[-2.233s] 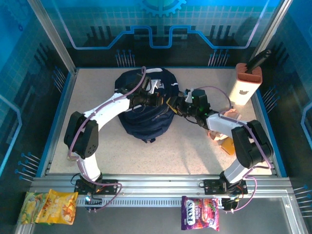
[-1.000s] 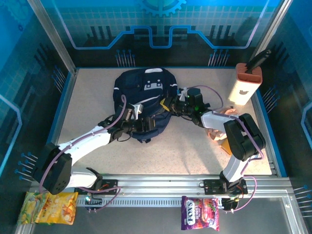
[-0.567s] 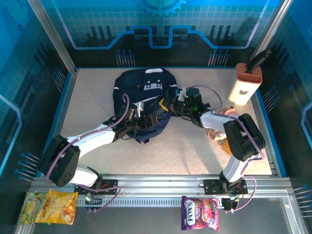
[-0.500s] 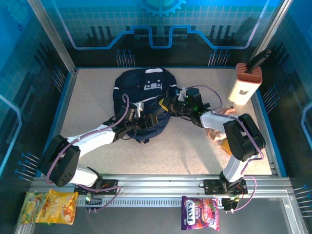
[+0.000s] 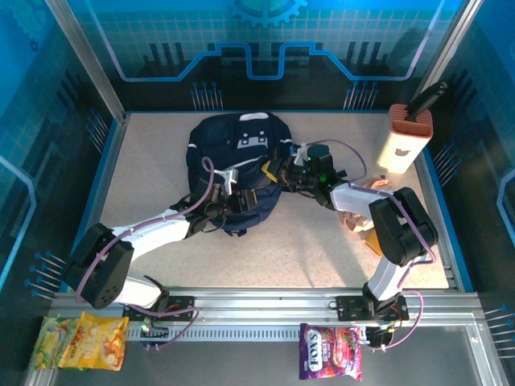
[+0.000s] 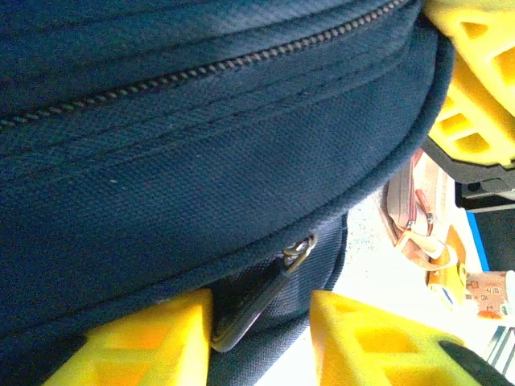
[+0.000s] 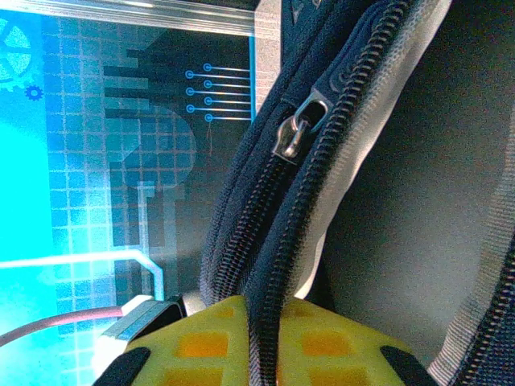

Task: Pack the student bag
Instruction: Unzip the student bag at the top-center of the table.

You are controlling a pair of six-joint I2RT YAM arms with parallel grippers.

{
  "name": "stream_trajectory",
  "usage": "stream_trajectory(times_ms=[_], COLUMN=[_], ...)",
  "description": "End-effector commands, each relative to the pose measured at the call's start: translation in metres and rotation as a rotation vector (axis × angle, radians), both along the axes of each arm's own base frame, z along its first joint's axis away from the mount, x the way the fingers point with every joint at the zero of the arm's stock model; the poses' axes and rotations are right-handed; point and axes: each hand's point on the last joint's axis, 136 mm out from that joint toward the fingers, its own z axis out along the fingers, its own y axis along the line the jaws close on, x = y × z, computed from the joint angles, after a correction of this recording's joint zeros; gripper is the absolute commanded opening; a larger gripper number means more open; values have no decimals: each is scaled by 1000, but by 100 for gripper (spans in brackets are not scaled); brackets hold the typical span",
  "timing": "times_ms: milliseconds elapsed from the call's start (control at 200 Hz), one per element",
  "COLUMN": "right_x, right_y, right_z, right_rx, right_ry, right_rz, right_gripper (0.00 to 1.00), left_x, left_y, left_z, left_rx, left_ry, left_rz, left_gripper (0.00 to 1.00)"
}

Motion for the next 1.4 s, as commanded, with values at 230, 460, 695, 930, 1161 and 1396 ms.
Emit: stream_trajectory(times_ms=[230,460,695,930,1161,1396], right_x=[-8,-7,-4,2,10,-4], right_y=[15,13,0,-18,-34,-13], right_z=[44,41,50,39,25,25], right_rx=[74,58,73,72,61,133], right_ry=[-130,-128,-177,-187,-179,-103], right_rz=[61,53,1,-63,-115,-80], right_gripper=[12,11,9,9,11,43], left_x=[8,12,-3,-26,-33,-19], left_y=[-3,5,33,60,83,51], left_z=[6,6,-13,-37,-39,-1], left_rx=[53,79,159,214,267,268], left_ry=[-57,-54,-4,60,33,-73], left_rz=[17,62,144,182,209,67], left_gripper=[32,16,0,0,0,0])
